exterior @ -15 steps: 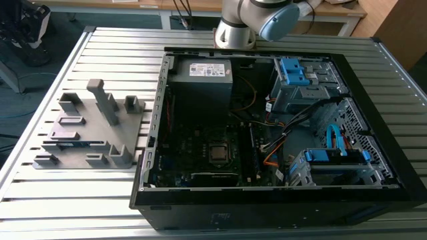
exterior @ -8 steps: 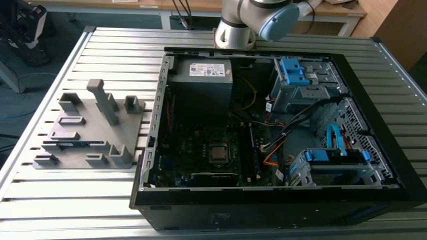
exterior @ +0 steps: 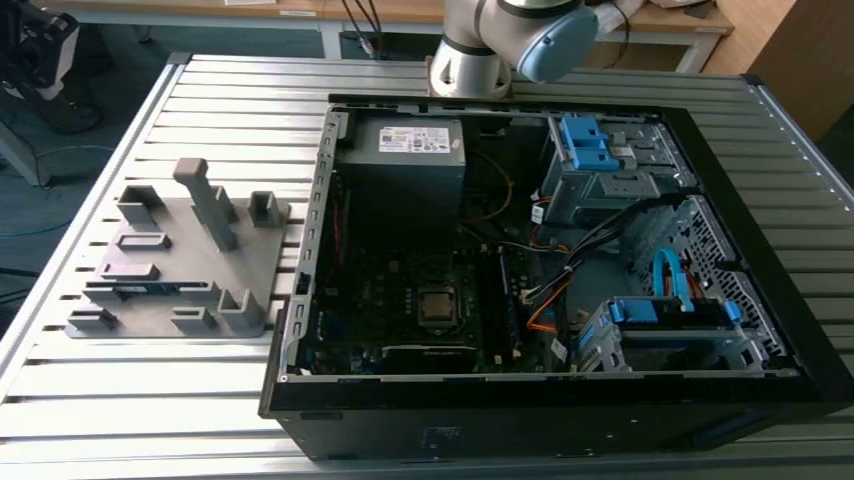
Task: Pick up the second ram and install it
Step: 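Reach for the second ram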
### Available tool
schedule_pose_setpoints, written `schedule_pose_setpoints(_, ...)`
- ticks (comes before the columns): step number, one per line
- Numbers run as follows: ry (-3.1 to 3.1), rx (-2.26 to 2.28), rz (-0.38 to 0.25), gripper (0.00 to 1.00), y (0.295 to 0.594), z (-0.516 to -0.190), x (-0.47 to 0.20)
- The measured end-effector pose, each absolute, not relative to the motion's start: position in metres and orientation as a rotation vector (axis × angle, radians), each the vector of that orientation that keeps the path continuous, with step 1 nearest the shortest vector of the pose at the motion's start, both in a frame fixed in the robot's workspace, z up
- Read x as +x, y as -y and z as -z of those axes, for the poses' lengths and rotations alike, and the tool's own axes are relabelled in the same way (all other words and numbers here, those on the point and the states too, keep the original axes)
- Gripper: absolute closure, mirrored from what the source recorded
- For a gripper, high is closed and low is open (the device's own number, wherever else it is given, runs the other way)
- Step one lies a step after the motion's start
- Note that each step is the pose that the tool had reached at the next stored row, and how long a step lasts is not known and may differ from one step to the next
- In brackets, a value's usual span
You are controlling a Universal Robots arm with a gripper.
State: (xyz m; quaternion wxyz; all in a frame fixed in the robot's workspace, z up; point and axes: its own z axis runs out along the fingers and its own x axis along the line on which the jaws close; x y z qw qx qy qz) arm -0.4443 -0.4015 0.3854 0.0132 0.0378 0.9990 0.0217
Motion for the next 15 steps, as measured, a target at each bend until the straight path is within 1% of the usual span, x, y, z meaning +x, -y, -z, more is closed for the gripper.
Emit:
schedule_pose_setpoints(4, -3.112, 0.118, -0.067, 0.9, 0.4062, -0.3832, -0.445)
schedule_pose_setpoints(15, -3.112, 0.118, -0.067, 0.9, 0.4065, -0.3823, -0.4447)
